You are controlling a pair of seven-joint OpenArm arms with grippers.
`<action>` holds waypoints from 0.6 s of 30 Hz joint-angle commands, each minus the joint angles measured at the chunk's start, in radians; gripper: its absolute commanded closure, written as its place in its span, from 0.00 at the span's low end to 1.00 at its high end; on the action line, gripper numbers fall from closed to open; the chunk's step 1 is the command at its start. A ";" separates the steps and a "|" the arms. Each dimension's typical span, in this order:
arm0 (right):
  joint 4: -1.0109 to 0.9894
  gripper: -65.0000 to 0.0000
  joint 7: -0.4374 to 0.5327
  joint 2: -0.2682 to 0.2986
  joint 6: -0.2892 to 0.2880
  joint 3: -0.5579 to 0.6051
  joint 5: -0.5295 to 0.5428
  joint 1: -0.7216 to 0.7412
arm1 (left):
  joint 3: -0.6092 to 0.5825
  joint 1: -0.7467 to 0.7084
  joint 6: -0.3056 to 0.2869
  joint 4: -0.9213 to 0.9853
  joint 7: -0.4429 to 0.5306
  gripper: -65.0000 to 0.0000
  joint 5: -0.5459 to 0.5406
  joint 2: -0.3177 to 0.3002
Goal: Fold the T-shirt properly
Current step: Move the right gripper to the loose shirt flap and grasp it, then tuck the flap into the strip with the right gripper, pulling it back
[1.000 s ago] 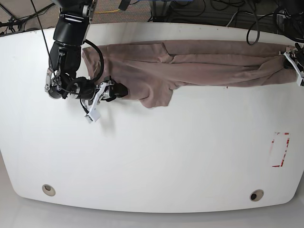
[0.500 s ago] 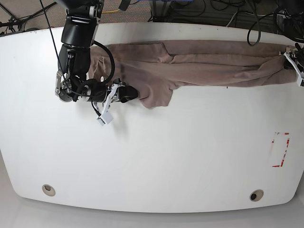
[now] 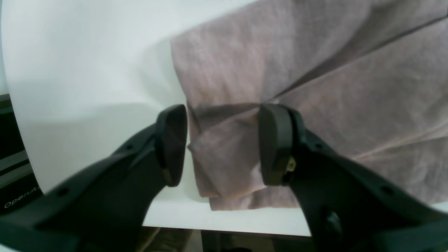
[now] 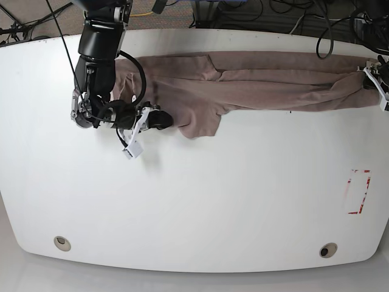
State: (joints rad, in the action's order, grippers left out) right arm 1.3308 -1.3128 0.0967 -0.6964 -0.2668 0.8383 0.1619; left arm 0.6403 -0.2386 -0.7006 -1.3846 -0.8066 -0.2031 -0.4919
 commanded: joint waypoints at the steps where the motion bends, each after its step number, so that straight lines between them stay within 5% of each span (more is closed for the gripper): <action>1: 0.065 1.00 0.019 0.016 -0.002 -0.004 0.025 0.021 | 0.005 0.003 0.002 -0.019 0.014 0.55 -0.005 -0.027; 3: 0.086 0.97 0.020 0.019 -0.002 -0.006 0.022 0.021 | -0.012 0.003 0.002 -0.016 0.014 0.55 -0.005 -0.027; 9: 0.089 0.33 0.025 0.053 0.088 -0.038 0.023 0.021 | -0.032 0.003 0.002 -0.014 0.014 0.55 -0.005 -0.029; 18: -0.020 0.31 0.026 0.079 0.106 -0.047 0.022 0.032 | -0.032 0.003 0.002 -0.014 0.014 0.55 -0.005 -0.027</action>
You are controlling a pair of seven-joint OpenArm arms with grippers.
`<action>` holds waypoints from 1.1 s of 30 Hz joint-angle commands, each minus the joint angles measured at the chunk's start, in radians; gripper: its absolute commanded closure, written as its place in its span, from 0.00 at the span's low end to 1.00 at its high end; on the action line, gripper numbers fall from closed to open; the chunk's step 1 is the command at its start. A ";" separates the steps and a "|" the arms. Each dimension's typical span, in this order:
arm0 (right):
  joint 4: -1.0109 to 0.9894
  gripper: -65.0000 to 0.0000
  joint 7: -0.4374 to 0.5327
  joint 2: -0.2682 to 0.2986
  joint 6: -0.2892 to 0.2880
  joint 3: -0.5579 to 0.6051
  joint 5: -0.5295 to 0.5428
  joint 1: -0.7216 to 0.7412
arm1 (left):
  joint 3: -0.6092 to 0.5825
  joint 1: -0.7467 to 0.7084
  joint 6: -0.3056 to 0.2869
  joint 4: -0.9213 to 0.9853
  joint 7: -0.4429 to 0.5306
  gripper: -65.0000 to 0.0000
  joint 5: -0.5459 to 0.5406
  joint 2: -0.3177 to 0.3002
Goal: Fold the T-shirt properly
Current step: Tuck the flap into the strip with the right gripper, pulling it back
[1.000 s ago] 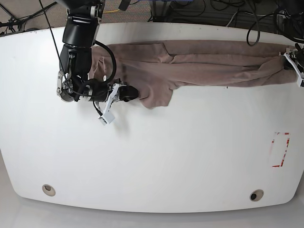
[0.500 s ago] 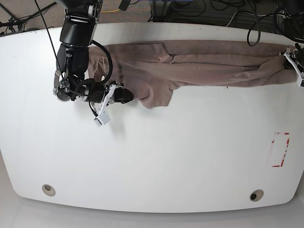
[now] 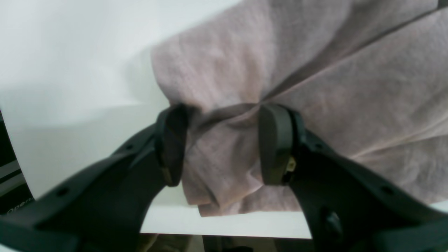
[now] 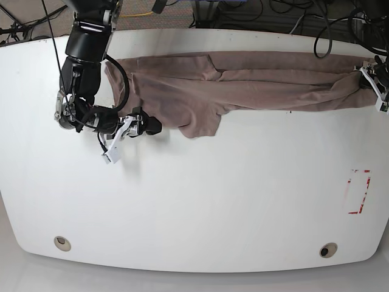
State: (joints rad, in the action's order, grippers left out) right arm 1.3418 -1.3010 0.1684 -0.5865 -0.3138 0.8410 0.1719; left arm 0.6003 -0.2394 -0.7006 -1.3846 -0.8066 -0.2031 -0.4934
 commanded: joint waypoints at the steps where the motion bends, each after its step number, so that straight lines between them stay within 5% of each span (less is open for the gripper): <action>1: -0.048 0.31 0.016 0.007 -0.003 0.000 0.019 0.022 | 0.008 0.004 0.002 -0.014 0.014 0.55 -0.005 -0.026; 12: -0.055 0.33 0.045 0.001 -0.003 0.114 0.027 0.022 | 0.008 0.005 0.002 -0.014 0.014 0.55 -0.005 -0.021; 26: -0.049 1.00 0.065 -0.026 -0.011 0.120 0.027 0.022 | 0.008 0.005 0.002 -0.014 0.014 0.55 -0.003 -0.021; 33: 0.112 1.00 0.056 -0.022 -0.011 0.106 0.027 -0.019 | 0.008 0.005 0.002 -0.012 0.014 0.55 -0.003 -0.021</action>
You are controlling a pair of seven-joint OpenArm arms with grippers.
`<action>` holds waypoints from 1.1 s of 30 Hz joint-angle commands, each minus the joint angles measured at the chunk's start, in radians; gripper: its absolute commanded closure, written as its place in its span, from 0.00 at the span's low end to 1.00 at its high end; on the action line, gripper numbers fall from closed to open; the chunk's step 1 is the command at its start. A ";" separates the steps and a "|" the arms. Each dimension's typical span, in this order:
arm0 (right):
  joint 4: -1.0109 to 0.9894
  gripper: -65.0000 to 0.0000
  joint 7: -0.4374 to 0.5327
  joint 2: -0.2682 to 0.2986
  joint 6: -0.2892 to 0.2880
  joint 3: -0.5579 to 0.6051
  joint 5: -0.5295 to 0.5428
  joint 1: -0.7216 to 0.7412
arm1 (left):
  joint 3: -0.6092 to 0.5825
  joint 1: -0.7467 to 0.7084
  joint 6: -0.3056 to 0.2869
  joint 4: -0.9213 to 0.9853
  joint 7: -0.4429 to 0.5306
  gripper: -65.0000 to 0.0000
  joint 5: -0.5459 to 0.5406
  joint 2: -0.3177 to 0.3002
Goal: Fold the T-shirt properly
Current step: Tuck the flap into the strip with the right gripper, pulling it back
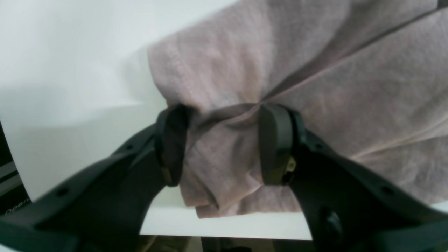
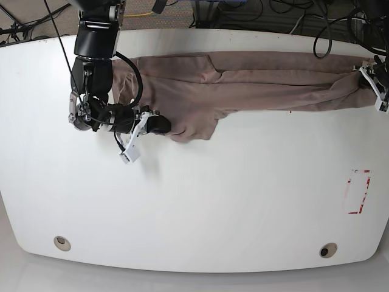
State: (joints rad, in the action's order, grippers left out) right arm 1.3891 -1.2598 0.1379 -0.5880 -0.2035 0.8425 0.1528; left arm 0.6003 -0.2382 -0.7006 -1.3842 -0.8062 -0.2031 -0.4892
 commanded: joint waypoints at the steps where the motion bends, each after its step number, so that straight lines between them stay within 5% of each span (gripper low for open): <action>1: 0.091 1.00 0.015 0.010 -0.010 -0.004 0.025 -0.011 | 0.008 0.004 0.002 -0.013 0.014 0.55 -0.003 -0.026; 8: 0.235 1.00 -0.010 0.010 -0.011 -0.001 0.033 -0.120 | 0.007 0.004 0.002 -0.013 0.014 0.55 -0.003 -0.026; 13: 0.278 1.00 -0.013 0.013 -0.011 -0.004 0.177 -0.198 | 0.007 0.004 0.002 -0.013 0.014 0.55 -0.003 -0.026; 19: 0.278 1.00 -0.013 0.049 -0.011 -0.050 0.286 -0.269 | 0.007 0.004 0.002 -0.013 0.014 0.55 -0.003 -0.026; 33: 0.278 1.00 -0.033 0.145 -0.011 -0.093 0.349 -0.335 | -0.058 0.006 0.002 -0.011 0.015 0.55 -0.003 -0.032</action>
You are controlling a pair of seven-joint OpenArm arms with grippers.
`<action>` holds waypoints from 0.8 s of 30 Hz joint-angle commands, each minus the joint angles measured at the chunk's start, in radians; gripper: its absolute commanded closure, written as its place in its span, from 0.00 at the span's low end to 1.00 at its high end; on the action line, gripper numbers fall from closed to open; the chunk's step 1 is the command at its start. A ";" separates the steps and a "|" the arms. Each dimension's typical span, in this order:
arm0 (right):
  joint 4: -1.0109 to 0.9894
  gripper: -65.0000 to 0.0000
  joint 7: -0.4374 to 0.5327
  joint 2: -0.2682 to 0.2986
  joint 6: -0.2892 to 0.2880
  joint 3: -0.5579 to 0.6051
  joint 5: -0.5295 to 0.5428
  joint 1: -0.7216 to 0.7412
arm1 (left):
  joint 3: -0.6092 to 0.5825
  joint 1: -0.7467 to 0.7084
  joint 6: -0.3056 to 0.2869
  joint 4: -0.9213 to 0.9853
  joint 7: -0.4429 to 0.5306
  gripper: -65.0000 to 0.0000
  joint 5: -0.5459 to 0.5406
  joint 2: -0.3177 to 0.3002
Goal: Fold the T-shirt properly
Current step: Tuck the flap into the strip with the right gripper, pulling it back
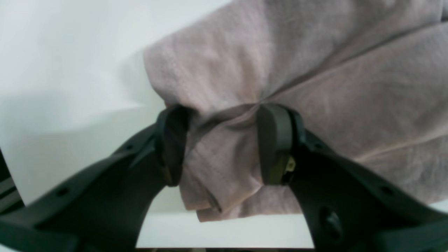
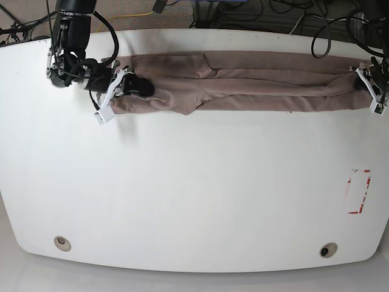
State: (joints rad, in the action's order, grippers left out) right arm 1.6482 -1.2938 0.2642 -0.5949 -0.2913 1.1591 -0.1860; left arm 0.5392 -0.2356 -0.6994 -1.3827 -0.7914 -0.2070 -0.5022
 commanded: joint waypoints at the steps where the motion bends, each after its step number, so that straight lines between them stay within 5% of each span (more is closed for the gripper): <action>1: 0.019 1.00 -0.010 0.028 -0.004 -0.006 0.032 0.000 | 0.003 0.003 0.001 -0.013 0.000 0.55 0.001 -0.019; 10: 0.019 0.96 -0.020 0.076 -0.001 -0.007 0.032 -0.040 | 0.002 0.005 0.001 -0.013 0.000 0.55 0.001 -0.019; 19: 0.027 0.52 -0.002 0.146 0.003 -0.079 0.032 -0.088 | 0.002 0.005 0.001 -0.017 0.000 0.55 0.001 -0.020; 24: 0.109 0.43 0.000 0.148 0.003 -0.144 0.032 -0.108 | 0.002 0.005 0.001 -0.022 0.000 0.55 0.001 -0.020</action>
State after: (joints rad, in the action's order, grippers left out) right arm 1.6859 -1.3128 0.3965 -0.5907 -0.4141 1.1580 -0.2932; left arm 0.5358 -0.2356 -0.6994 -1.3876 -0.7918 -0.2073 -0.5026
